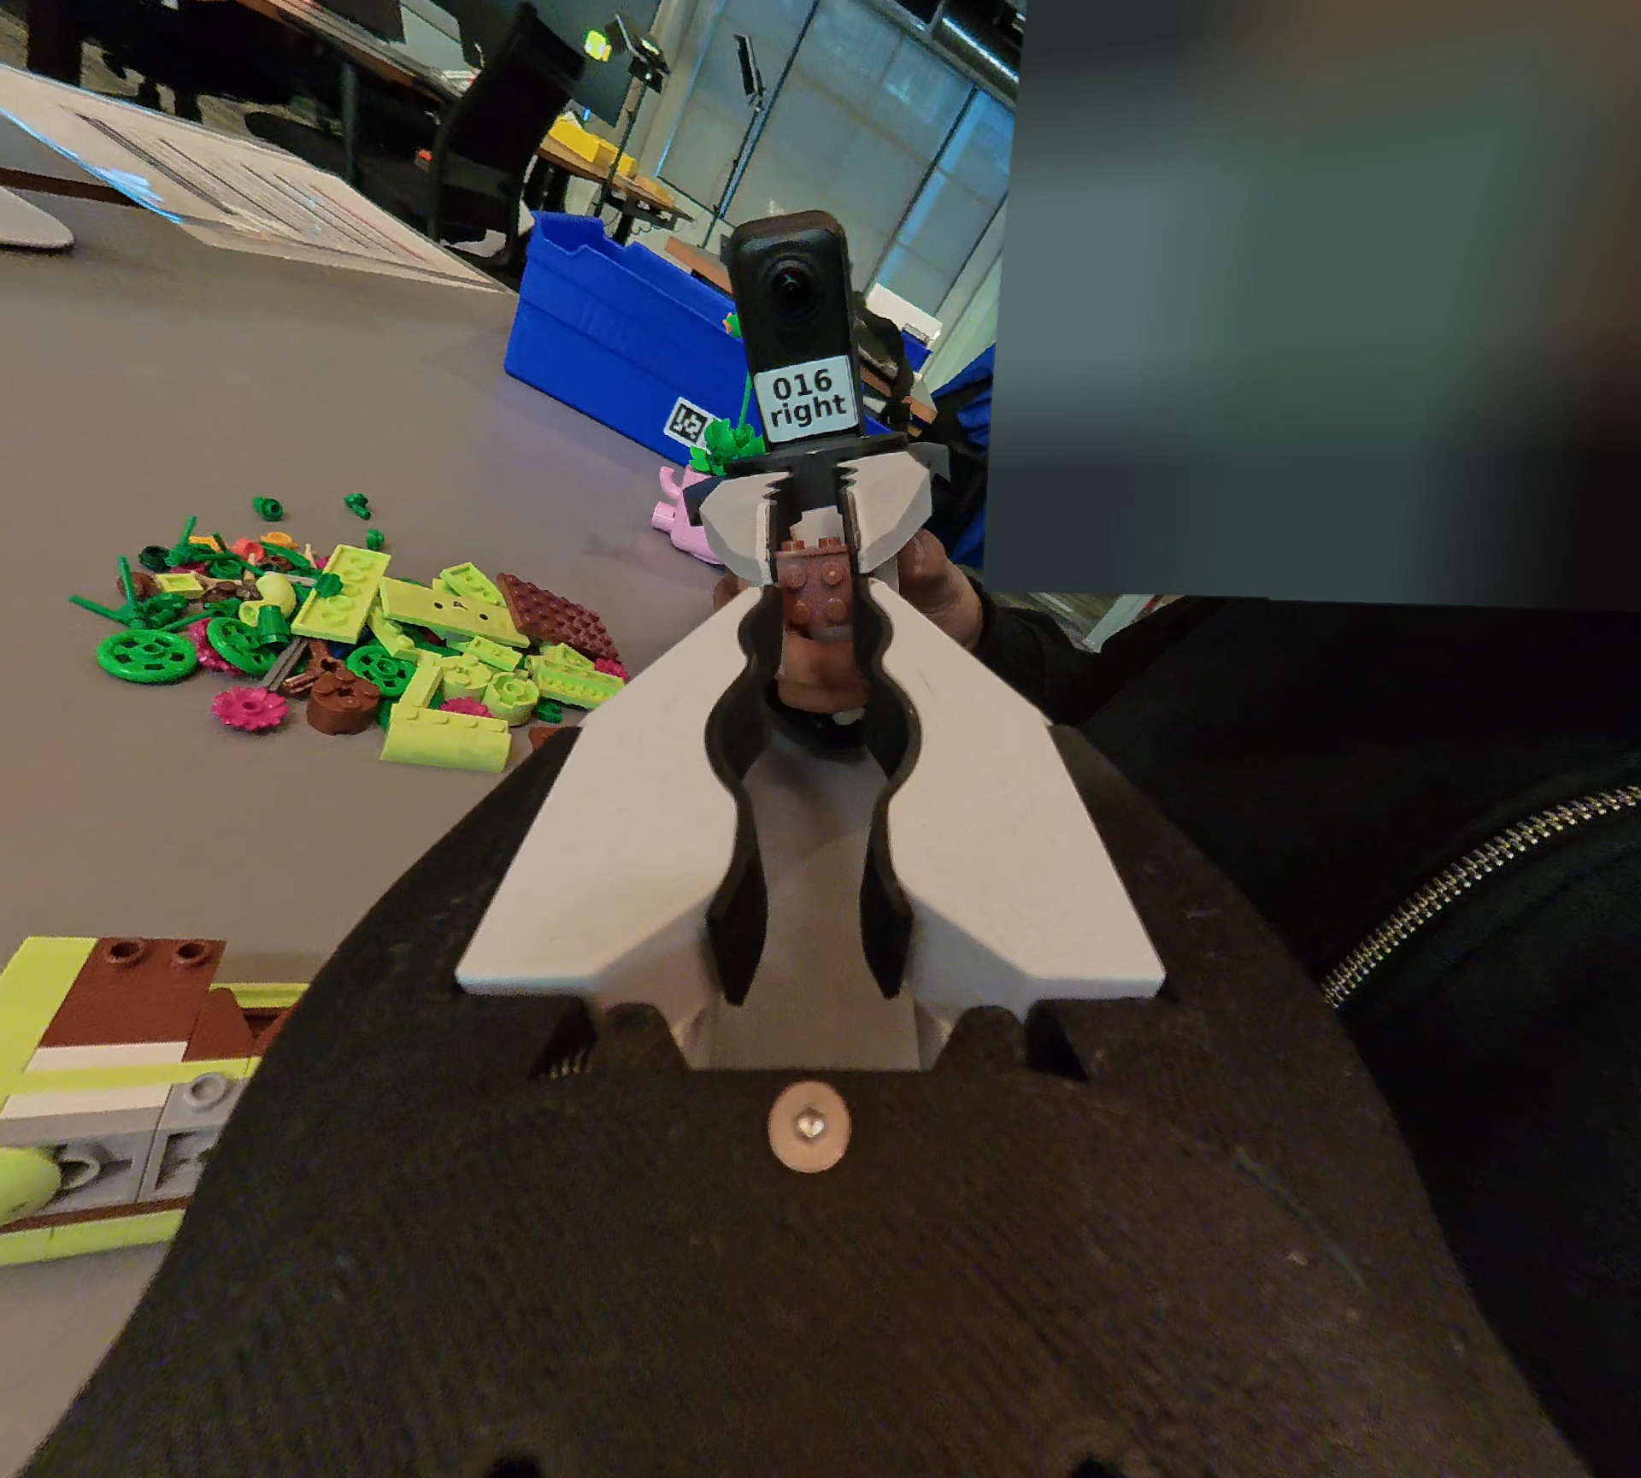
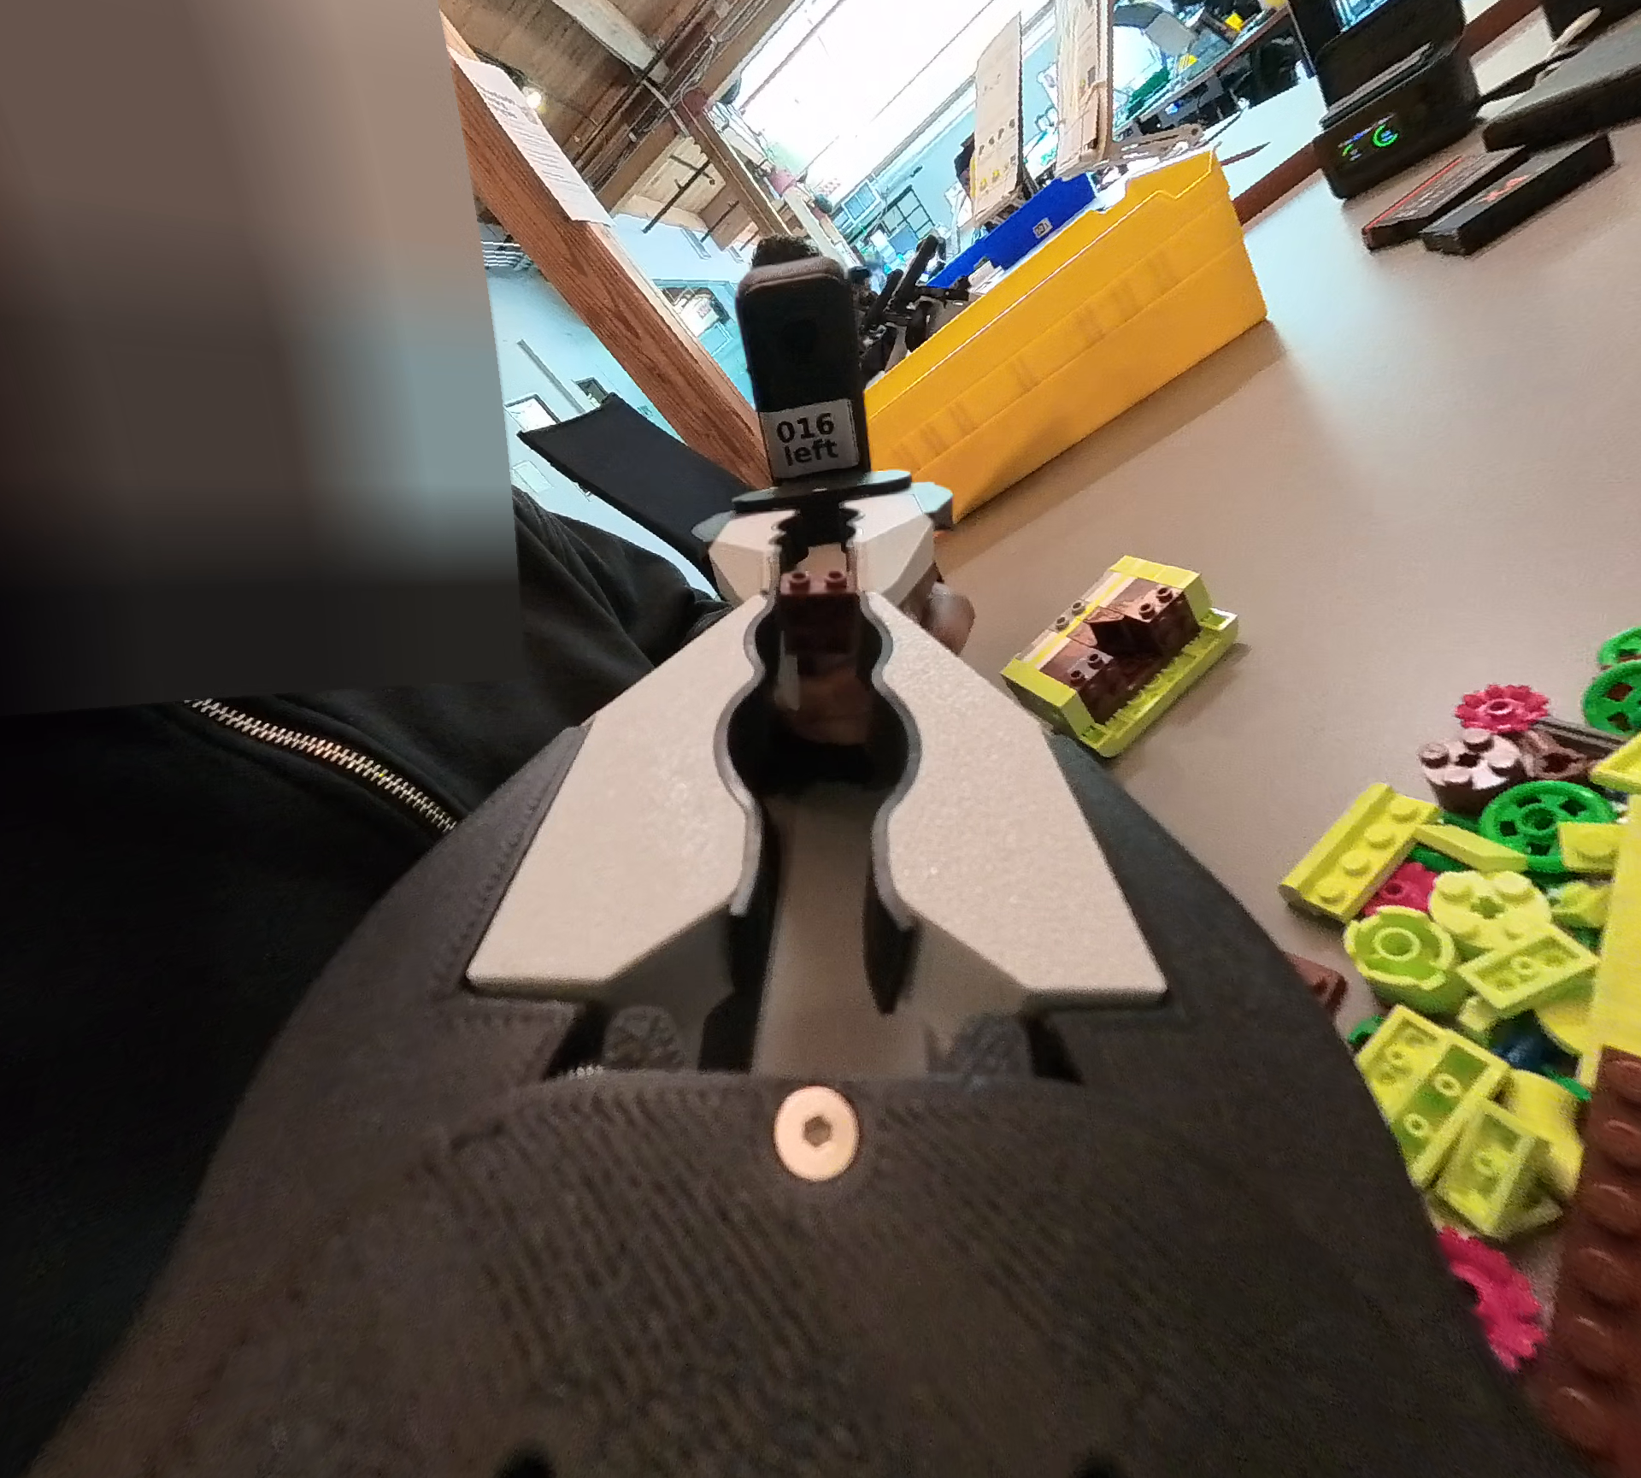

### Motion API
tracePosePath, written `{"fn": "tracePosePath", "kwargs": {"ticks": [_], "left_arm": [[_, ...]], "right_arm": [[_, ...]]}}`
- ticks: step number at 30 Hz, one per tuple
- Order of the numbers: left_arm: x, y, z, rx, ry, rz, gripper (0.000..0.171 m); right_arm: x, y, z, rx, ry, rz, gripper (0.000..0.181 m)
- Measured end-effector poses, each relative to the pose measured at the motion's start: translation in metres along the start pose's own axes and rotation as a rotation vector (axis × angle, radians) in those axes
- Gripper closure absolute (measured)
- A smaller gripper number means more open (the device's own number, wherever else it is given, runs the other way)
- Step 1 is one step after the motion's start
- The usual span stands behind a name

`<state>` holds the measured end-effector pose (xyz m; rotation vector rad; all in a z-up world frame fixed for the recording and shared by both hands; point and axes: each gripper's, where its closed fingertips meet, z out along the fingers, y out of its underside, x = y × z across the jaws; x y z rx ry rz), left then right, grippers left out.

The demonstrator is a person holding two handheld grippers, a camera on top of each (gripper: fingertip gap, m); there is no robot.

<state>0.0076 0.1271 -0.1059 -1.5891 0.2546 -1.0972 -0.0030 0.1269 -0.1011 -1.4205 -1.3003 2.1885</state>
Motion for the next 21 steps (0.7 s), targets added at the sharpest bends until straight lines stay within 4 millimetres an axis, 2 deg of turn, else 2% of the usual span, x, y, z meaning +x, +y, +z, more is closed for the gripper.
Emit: {"fn": "tracePosePath", "kwargs": {"ticks": [9, 14, 21], "left_arm": [[-0.0021, 0.0025, -0.0005, -0.038, -0.024, 0.030, 0.159], [-0.0014, 0.0031, -0.0005, -0.041, -0.027, 0.021, 0.160], [-0.0016, -0.0007, -0.0009, 0.016, 0.034, -0.113, 0.160]], "right_arm": [[-0.0004, -0.0006, -0.0006, 0.006, -0.016, 0.000, 0.164], [-0.0007, 0.0012, -0.0003, -0.014, -0.004, -0.025, 0.168], [-0.0010, 0.0017, -0.0036, -0.034, 0.001, -0.017, 0.168]]}}
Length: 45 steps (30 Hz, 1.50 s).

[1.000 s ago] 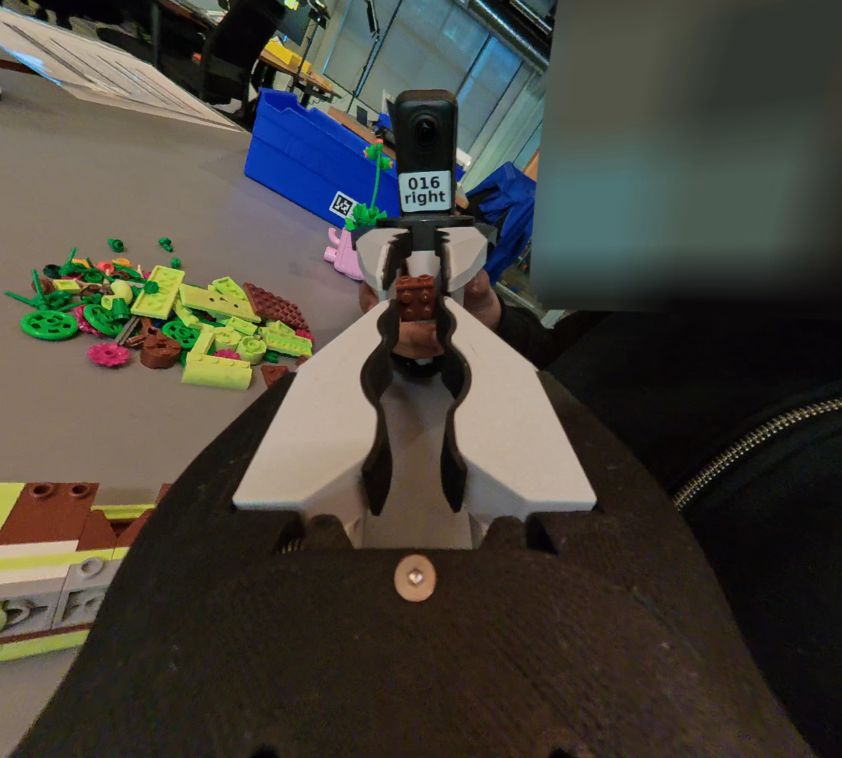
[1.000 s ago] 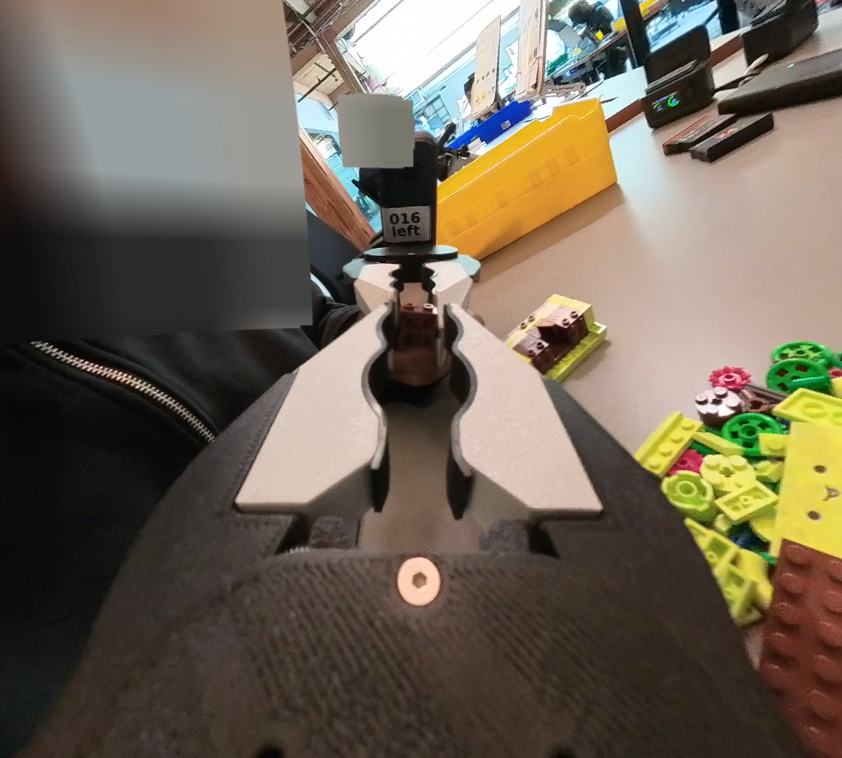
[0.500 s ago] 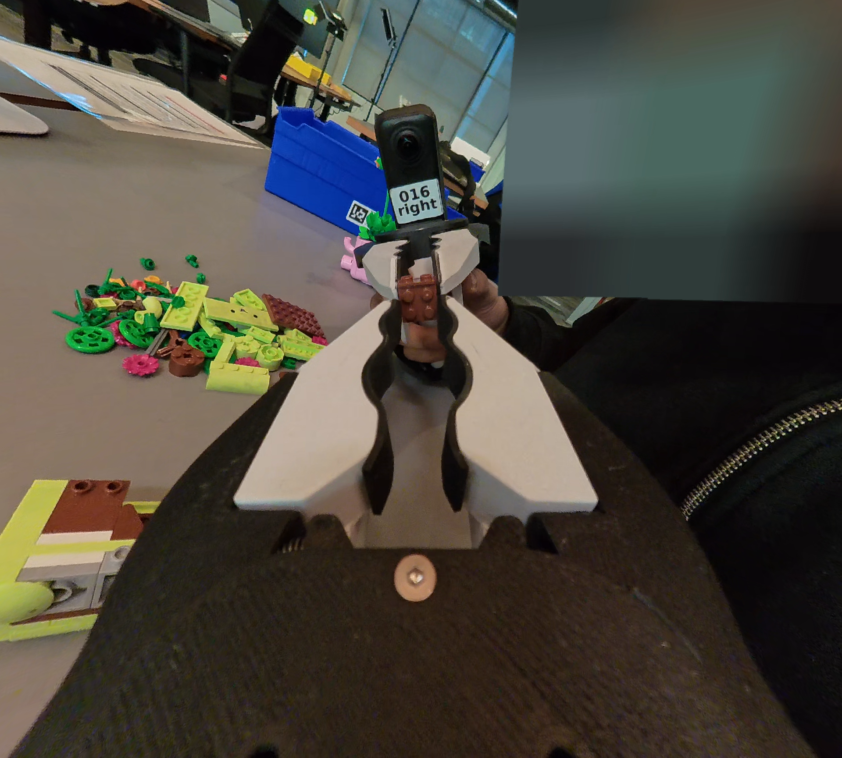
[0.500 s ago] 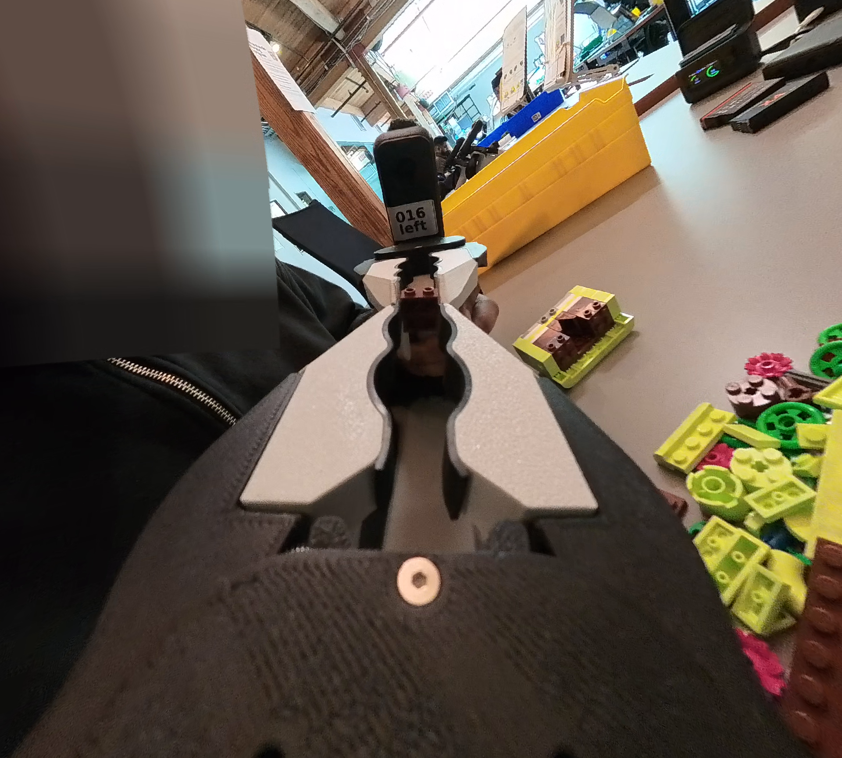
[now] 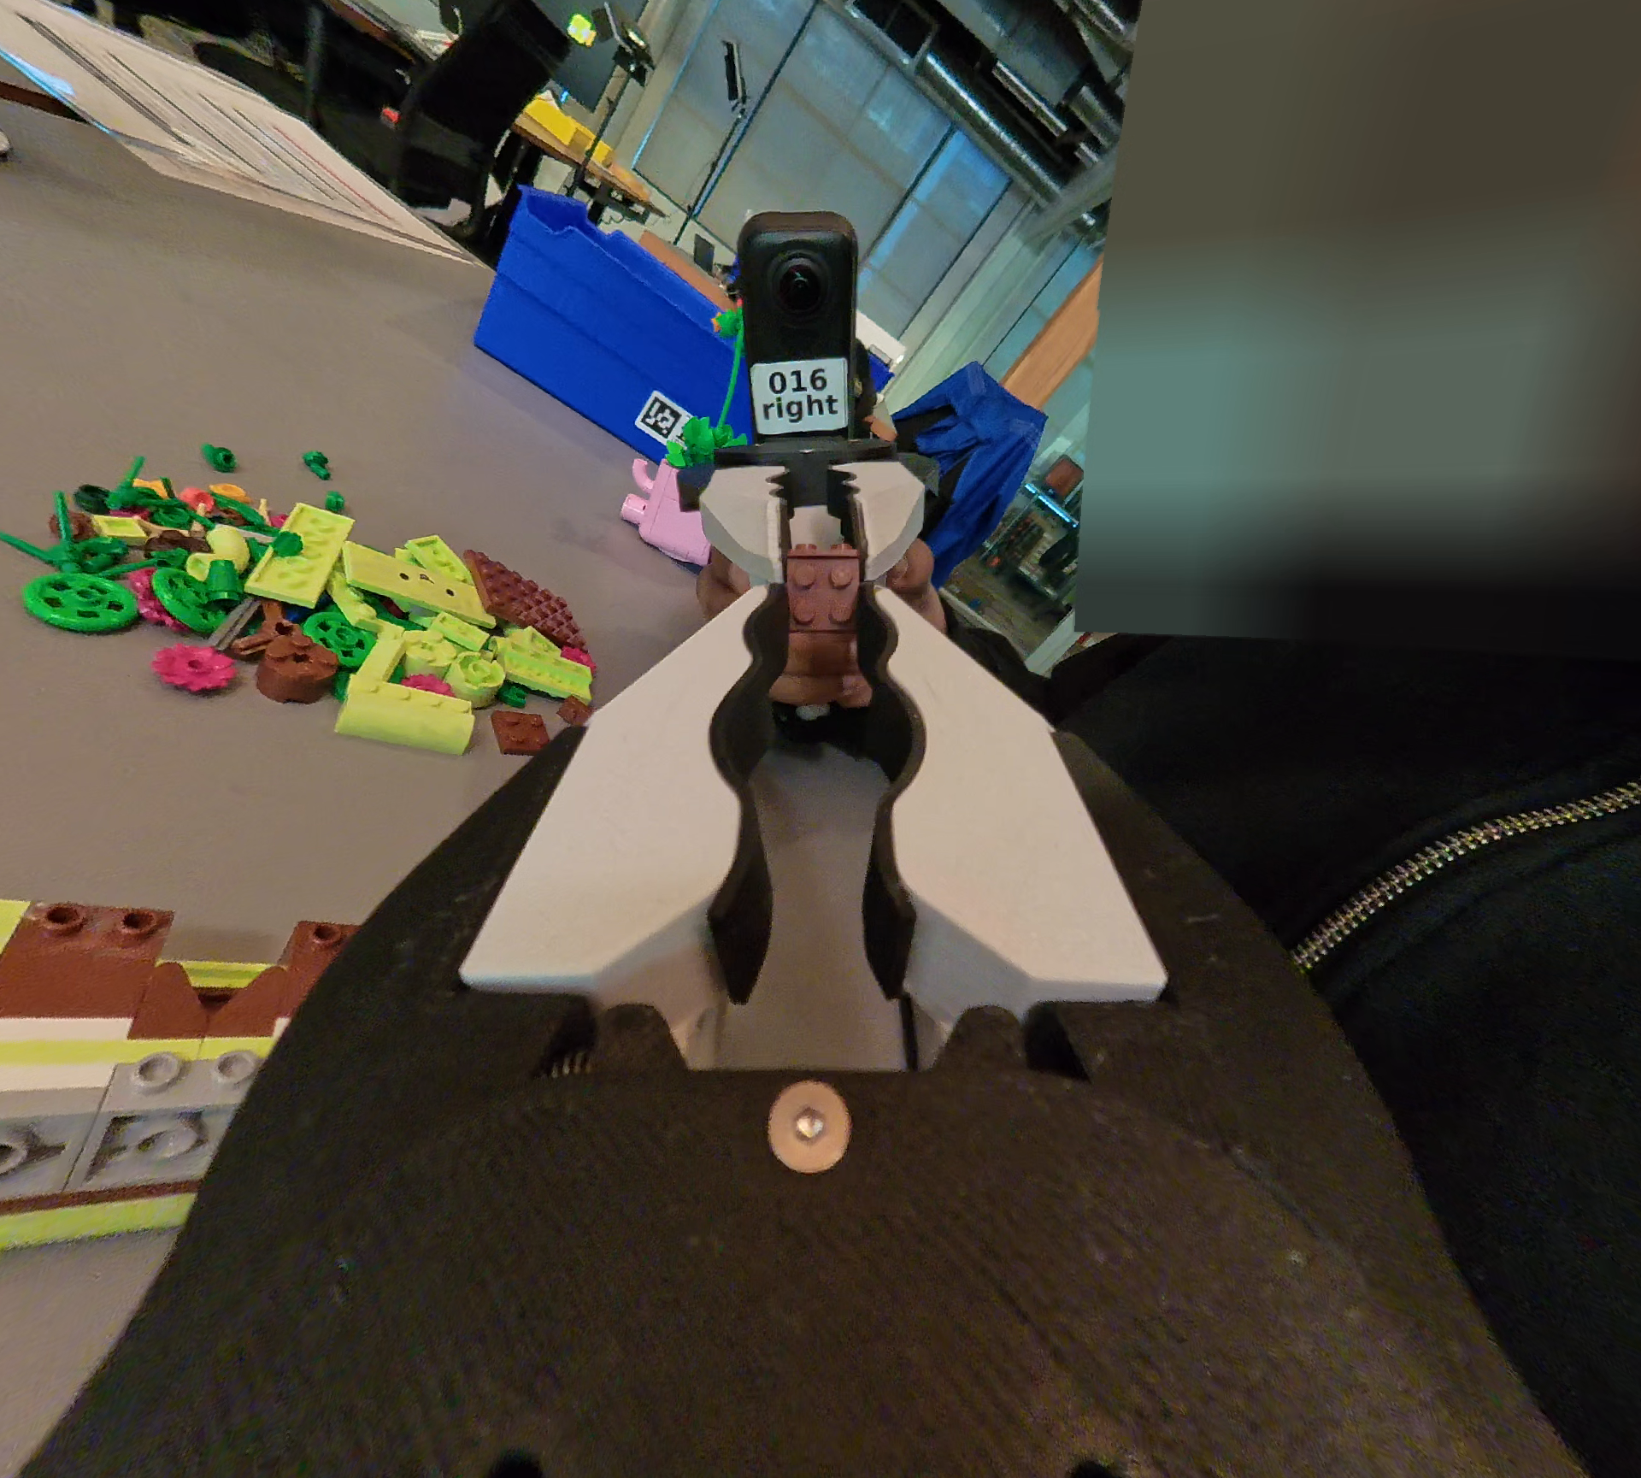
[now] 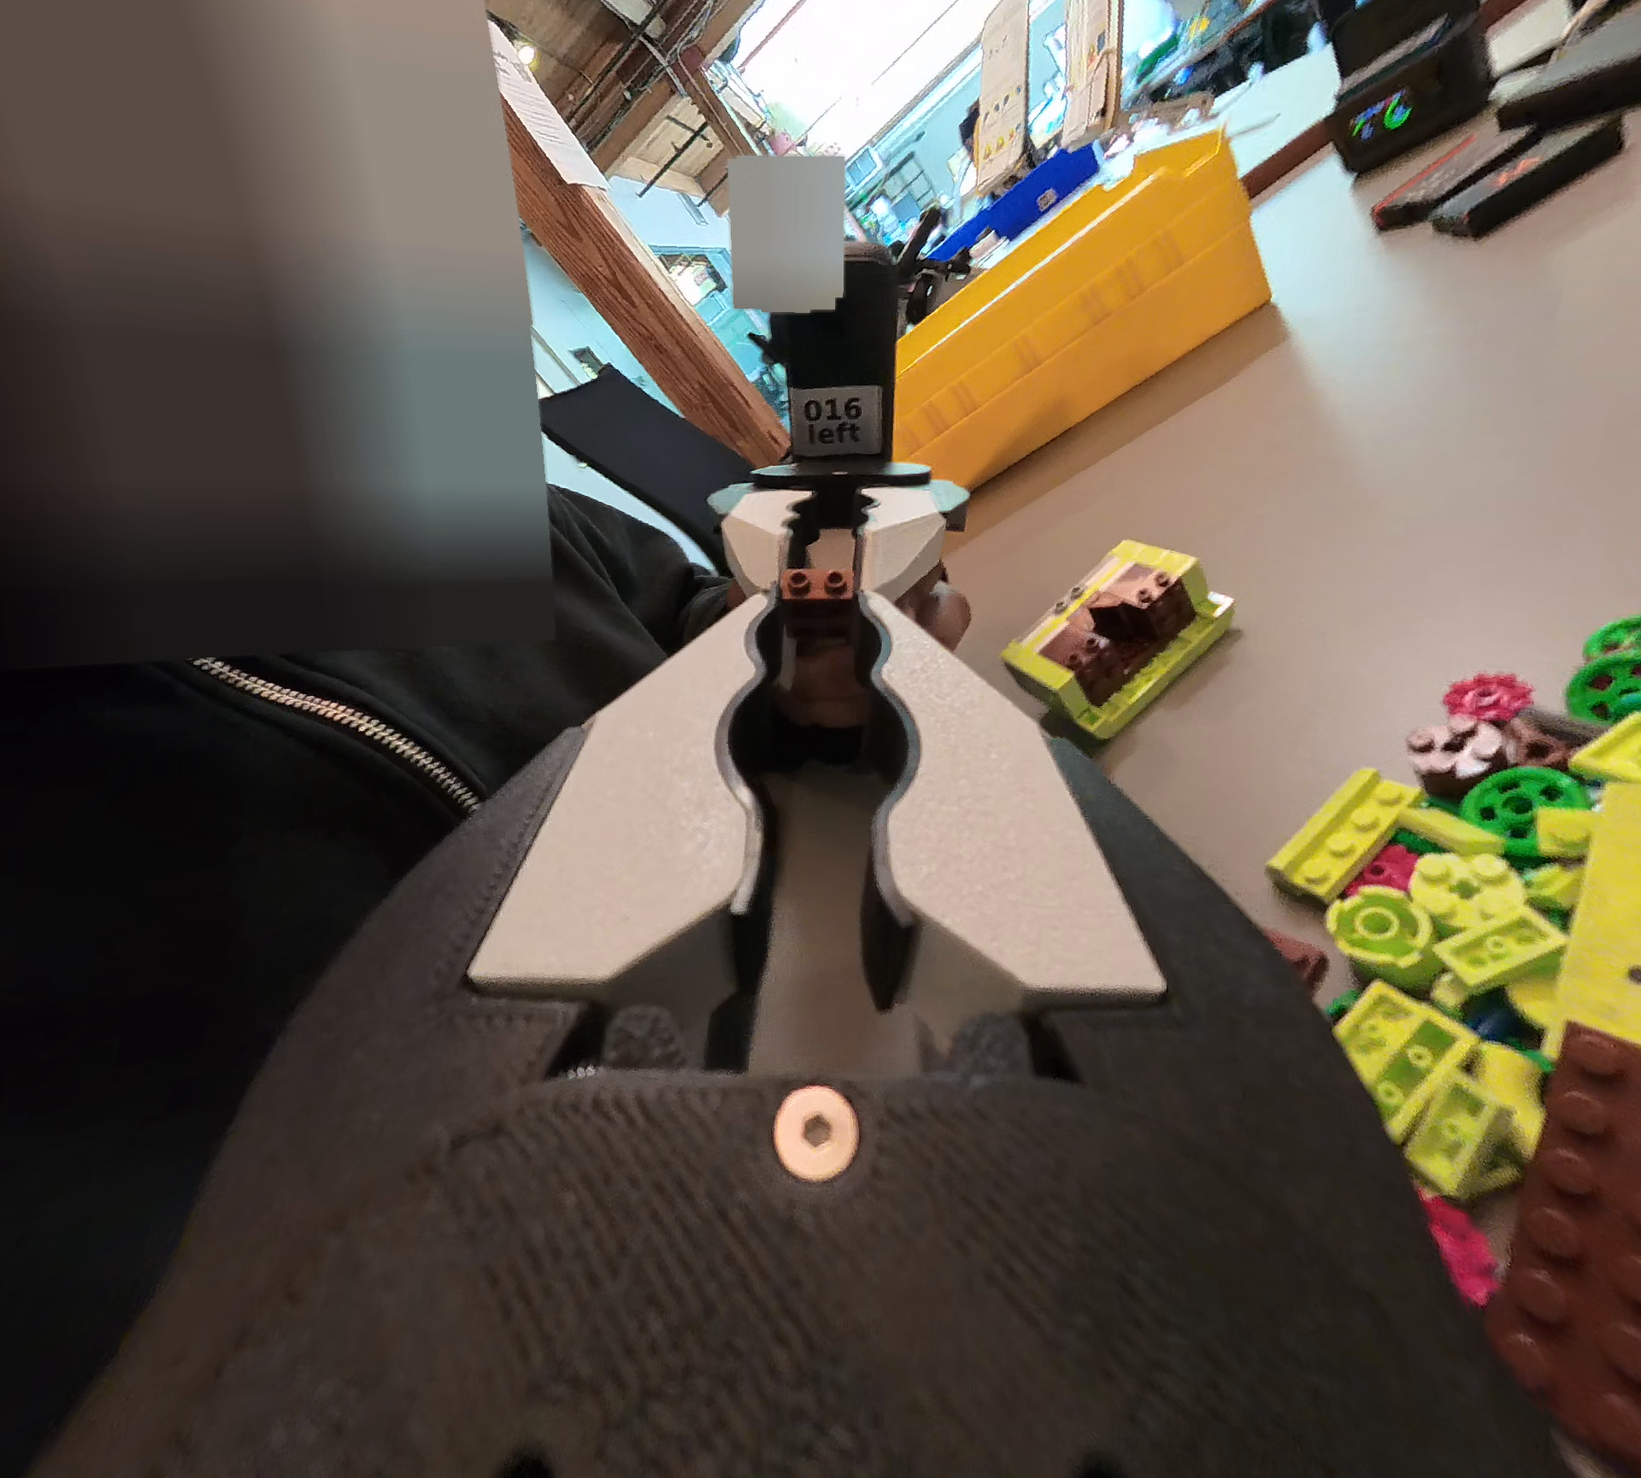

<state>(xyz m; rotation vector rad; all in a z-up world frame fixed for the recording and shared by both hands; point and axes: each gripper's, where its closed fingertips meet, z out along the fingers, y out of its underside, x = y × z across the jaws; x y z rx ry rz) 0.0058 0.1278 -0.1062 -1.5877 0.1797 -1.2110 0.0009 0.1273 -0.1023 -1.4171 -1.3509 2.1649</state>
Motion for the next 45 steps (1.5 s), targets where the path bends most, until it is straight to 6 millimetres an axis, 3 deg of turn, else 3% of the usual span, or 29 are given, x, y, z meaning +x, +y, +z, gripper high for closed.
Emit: {"fn": "tracePosePath", "kwargs": {"ticks": [17, 20, 22, 28, 36, 45], "left_arm": [[-0.004, 0.007, 0.002, -0.049, 0.004, 0.034, 0.158], [-0.006, 0.015, 0.003, -0.096, 0.001, 0.029, 0.142], [-0.002, 0.021, 0.005, -0.131, 0.029, 0.027, 0.142], [0.000, 0.018, 0.003, -0.122, 0.054, 0.023, 0.148], [0.004, 0.037, 0.004, -0.276, 0.078, 0.049, 0.157], [0.007, 0.042, 0.004, -0.307, 0.083, 0.041, 0.156]], "right_arm": [[0.007, 0.003, 0.000, 0.003, 0.007, 0.009, 0.168], [0.004, 0.001, 0.000, -0.001, 0.015, -0.038, 0.168], [0.003, 0.002, 0.000, -0.015, 0.025, -0.065, 0.168], [0.002, 0.006, 0.000, -0.049, 0.030, -0.074, 0.168], [-0.001, 0.020, 0.004, -0.143, 0.011, -0.082, 0.167], [-0.002, 0.029, 0.006, -0.190, -0.004, -0.076, 0.167]]}}
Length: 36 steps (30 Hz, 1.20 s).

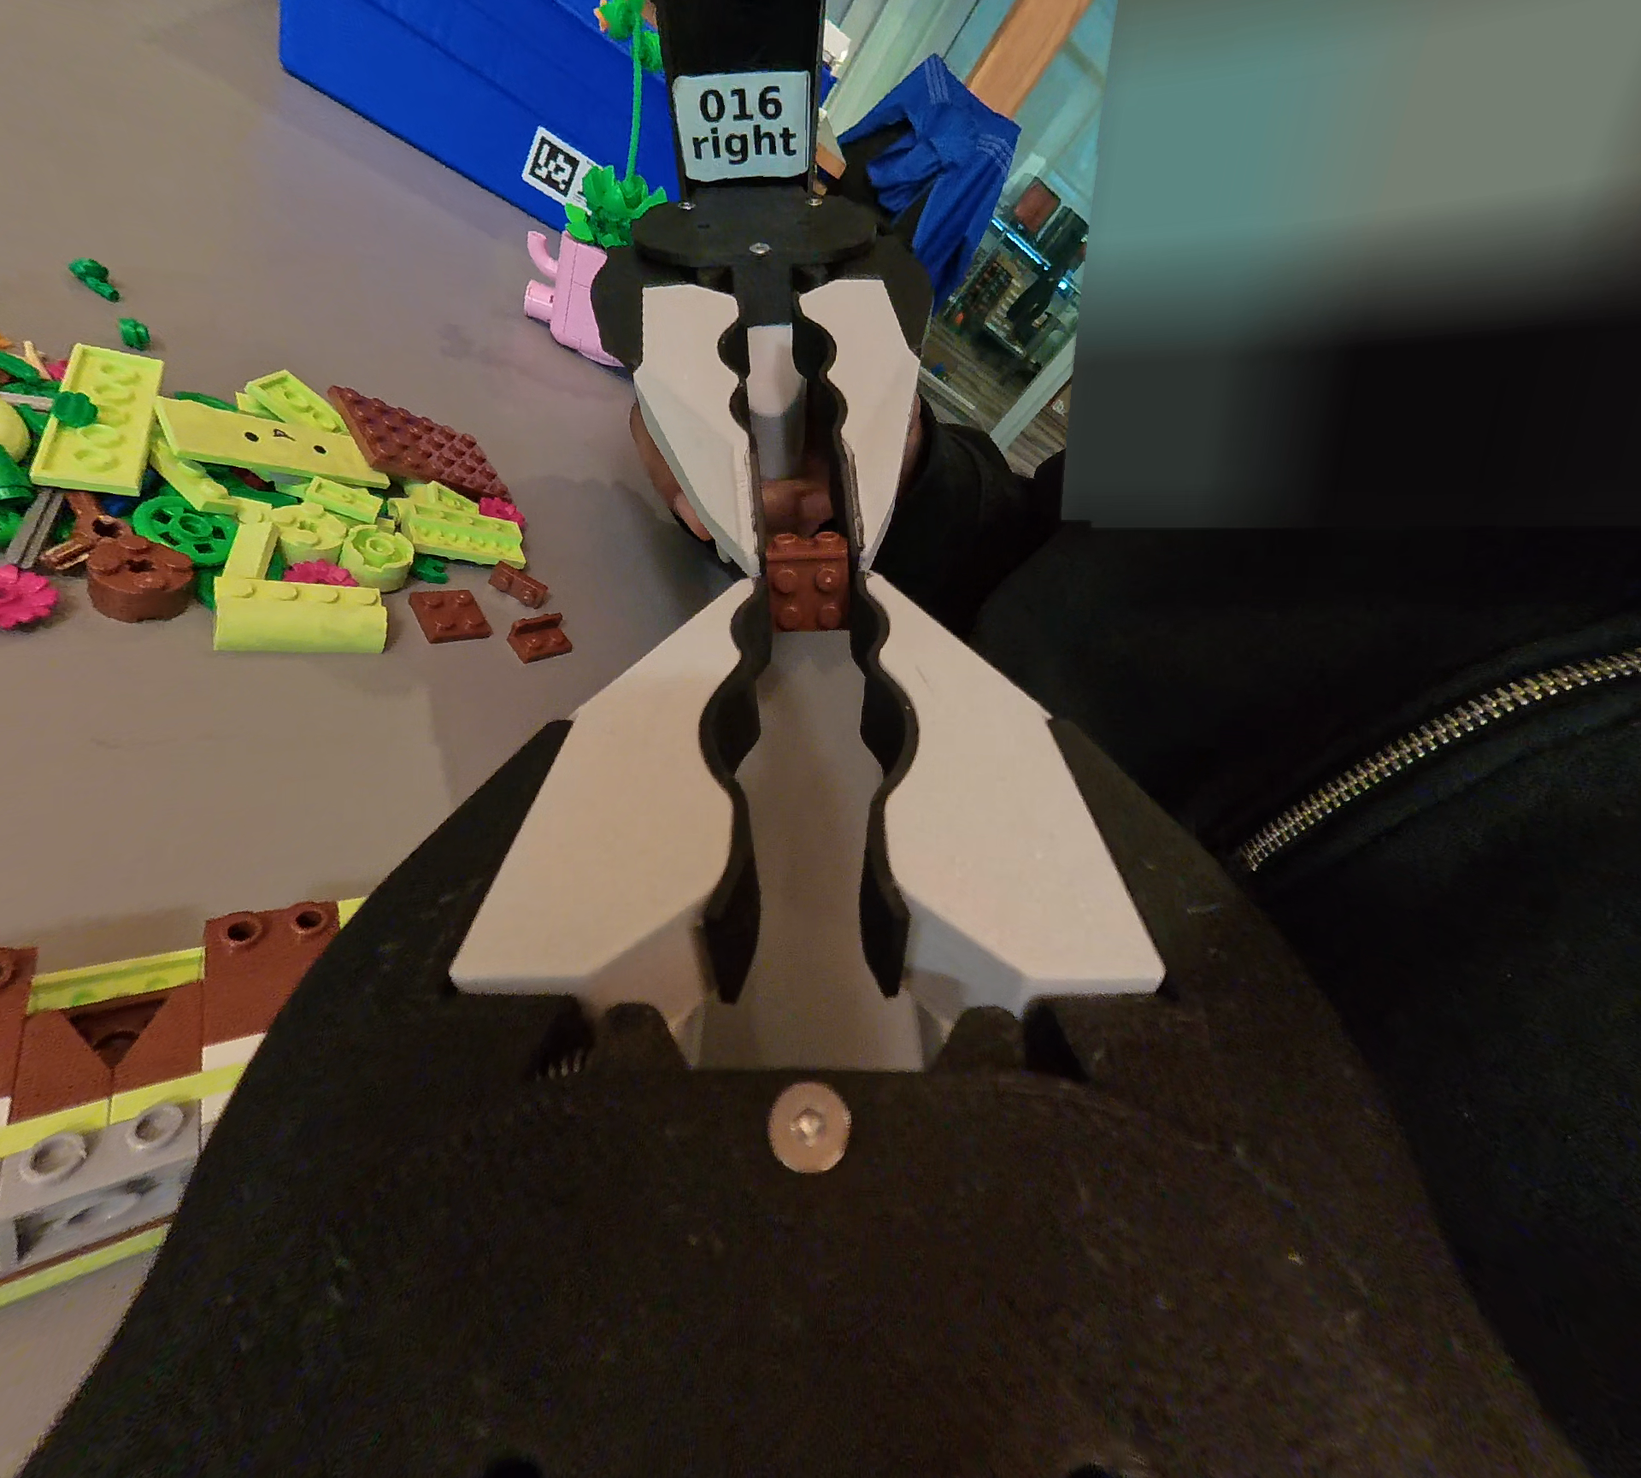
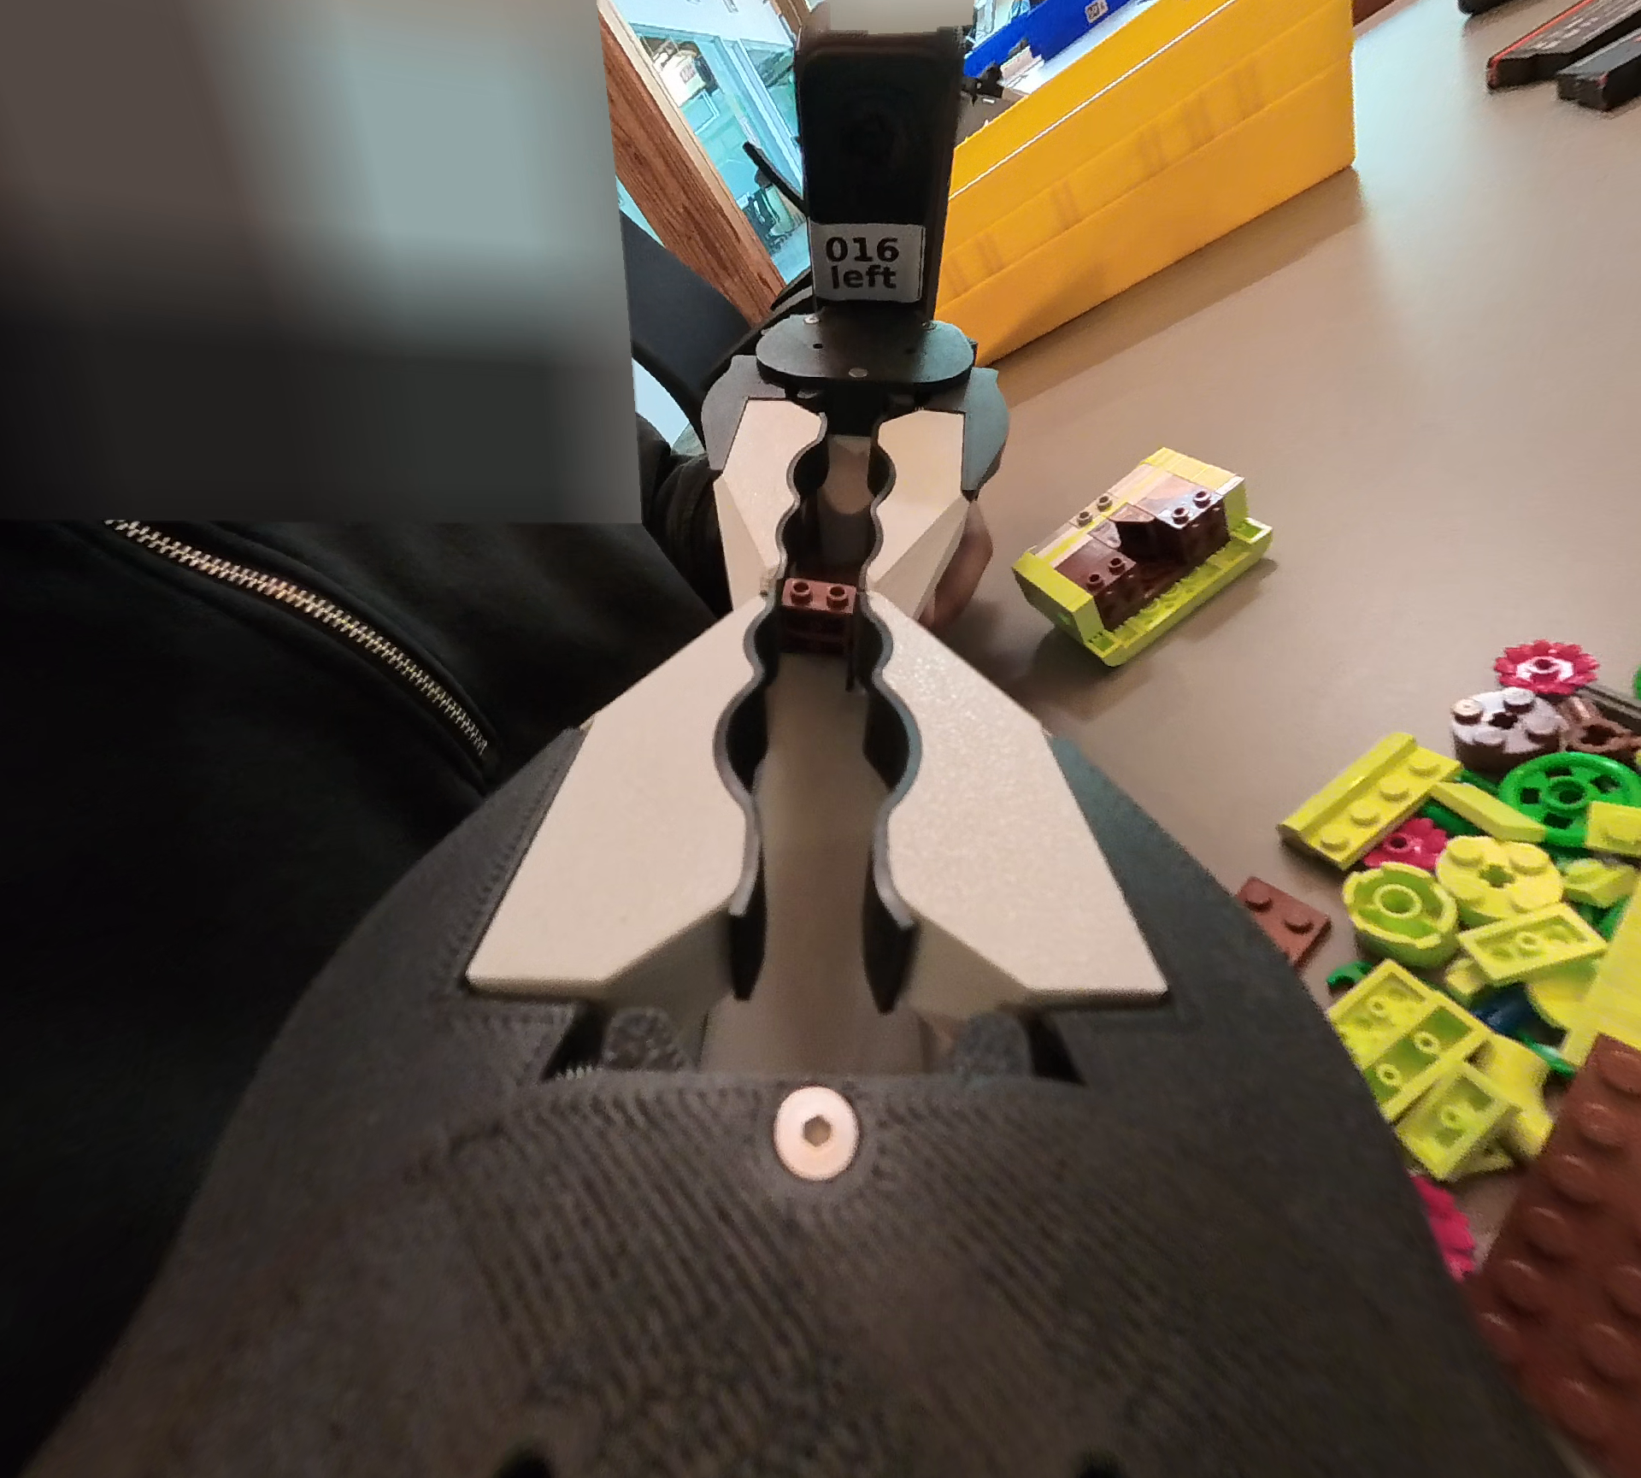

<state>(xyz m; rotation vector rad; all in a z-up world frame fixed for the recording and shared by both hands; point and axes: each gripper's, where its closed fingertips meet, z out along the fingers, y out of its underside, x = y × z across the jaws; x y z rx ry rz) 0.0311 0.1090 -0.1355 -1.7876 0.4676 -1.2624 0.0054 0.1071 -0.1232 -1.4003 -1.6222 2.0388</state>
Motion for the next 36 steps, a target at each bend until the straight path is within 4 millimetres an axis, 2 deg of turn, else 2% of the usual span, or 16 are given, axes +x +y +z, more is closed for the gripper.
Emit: {"fn": "tracePosePath", "kwargs": {"ticks": [12, 15, 19, 27, 29, 31, 32, 36], "left_arm": [[0.000, 0.000, 0.001, -0.006, -0.023, 0.037, 0.158], [0.000, -0.003, 0.000, 0.007, -0.039, 0.057, 0.158], [0.003, -0.005, 0.000, 0.025, -0.031, 0.060, 0.157], [0.012, -0.017, 0.000, 0.144, 0.019, 0.004, 0.158], [0.014, -0.024, -0.004, 0.193, 0.047, -0.027, 0.158], [0.004, -0.038, -0.021, 0.274, 0.021, -0.055, 0.159], [0.001, -0.036, -0.024, 0.253, -0.004, -0.034, 0.158], [0.009, -0.033, -0.015, 0.215, -0.009, 0.023, 0.158]], "right_arm": [[-0.001, -0.005, 0.000, 0.036, -0.005, -0.004, 0.167], [-0.003, -0.006, 0.001, 0.048, -0.020, -0.001, 0.163], [-0.004, -0.008, 0.001, 0.058, -0.017, -0.013, 0.168], [-0.011, -0.015, -0.003, 0.090, -0.069, 0.047, 0.167], [-0.010, -0.016, -0.009, 0.090, -0.058, 0.041, 0.167], [0.000, -0.021, -0.025, 0.115, 0.001, 0.024, 0.168], [0.002, -0.025, -0.032, 0.139, 0.011, 0.022, 0.168], [0.013, -0.026, -0.039, 0.146, 0.082, 0.009, 0.167]]}}
